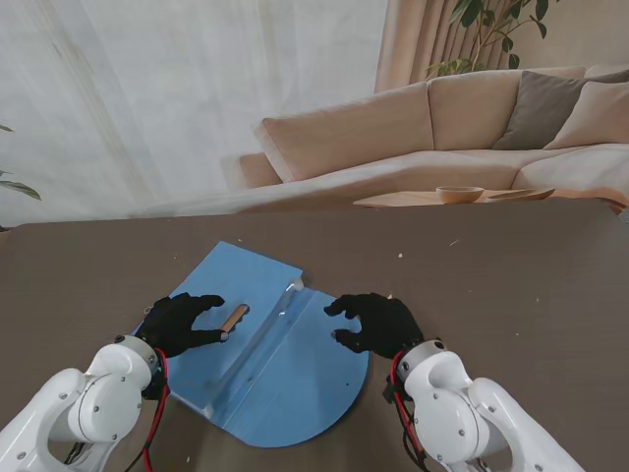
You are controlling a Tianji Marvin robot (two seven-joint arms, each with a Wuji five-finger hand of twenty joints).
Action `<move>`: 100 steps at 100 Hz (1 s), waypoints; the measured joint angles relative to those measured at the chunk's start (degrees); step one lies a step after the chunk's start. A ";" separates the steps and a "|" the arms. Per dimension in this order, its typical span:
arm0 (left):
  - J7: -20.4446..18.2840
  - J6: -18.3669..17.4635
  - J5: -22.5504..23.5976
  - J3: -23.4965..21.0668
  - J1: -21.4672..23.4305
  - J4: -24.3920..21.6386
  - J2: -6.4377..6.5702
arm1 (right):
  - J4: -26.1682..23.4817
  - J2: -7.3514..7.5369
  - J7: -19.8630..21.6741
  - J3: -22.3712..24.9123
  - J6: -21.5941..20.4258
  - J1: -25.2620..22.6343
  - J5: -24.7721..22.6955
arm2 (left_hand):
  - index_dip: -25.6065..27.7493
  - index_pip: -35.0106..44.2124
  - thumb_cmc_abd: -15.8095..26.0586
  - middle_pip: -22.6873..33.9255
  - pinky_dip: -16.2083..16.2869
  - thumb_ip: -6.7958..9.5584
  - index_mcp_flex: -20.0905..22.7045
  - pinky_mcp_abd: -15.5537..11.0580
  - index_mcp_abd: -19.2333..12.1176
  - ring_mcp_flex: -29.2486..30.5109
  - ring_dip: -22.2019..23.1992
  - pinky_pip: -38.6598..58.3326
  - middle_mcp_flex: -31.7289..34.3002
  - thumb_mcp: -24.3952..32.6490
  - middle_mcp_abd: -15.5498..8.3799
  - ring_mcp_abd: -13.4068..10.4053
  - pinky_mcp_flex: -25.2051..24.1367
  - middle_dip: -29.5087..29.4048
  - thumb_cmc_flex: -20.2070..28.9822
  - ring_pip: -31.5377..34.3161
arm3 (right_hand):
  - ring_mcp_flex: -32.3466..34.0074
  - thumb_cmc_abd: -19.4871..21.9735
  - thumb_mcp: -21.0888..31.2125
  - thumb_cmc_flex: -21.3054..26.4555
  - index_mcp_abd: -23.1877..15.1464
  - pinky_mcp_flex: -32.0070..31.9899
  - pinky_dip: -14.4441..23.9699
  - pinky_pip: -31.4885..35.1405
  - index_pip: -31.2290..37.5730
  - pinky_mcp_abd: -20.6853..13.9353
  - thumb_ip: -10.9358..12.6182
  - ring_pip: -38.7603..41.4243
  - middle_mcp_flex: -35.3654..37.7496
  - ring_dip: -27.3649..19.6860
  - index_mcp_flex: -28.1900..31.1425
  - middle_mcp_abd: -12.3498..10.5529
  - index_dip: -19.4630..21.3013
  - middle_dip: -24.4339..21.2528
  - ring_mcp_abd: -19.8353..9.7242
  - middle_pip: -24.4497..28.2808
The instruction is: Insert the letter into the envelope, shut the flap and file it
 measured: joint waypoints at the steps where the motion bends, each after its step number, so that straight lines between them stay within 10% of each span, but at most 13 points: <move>1: 0.32 -0.10 0.00 -0.05 0.10 0.05 0.01 | -0.16 0.05 0.00 0.11 -0.05 -0.37 -0.35 | -0.01 -0.02 0.00 -0.01 0.00 0.00 0.23 0.00 -0.03 0.00 -0.01 0.00 0.00 0.00 0.00 0.00 -0.01 0.00 0.00 -0.09 | -0.04 0.00 0.02 0.01 -0.13 -0.20 0.00 -0.03 -0.02 -0.02 0.00 -0.12 -0.18 -0.14 0.00 -0.01 -0.01 -0.42 0.00 -0.66; 56: 0.40 -0.39 0.76 -0.20 0.98 1.02 0.30 | -6.40 1.68 0.55 4.71 -0.15 -18.53 -17.70 | -0.21 -0.12 0.58 -0.79 -0.01 0.04 1.22 0.00 -2.04 0.01 -0.69 -0.61 0.00 0.00 -0.01 -0.04 -0.17 -0.64 0.83 -0.21 | -1.04 2.96 -3.67 -2.13 -0.66 -1.23 -0.60 -0.71 3.03 -0.72 0.03 -0.47 -0.90 -0.18 3.71 -0.66 0.95 0.11 -0.77 0.63; 100: 0.15 -0.16 0.59 -0.29 1.32 0.76 0.30 | -3.52 3.22 8.02 1.66 -0.45 -17.57 -19.21 | -0.21 -0.65 0.58 -0.84 -0.04 0.05 2.44 0.00 -2.13 0.01 -1.02 -0.63 0.00 0.00 0.00 -0.14 -0.28 -0.65 0.85 -0.22 | -12.69 8.60 -9.71 -3.58 1.39 -6.41 -2.04 -4.71 -4.58 -4.44 0.03 -0.53 -11.25 0.40 6.53 -1.33 -4.81 -0.39 -3.46 -0.82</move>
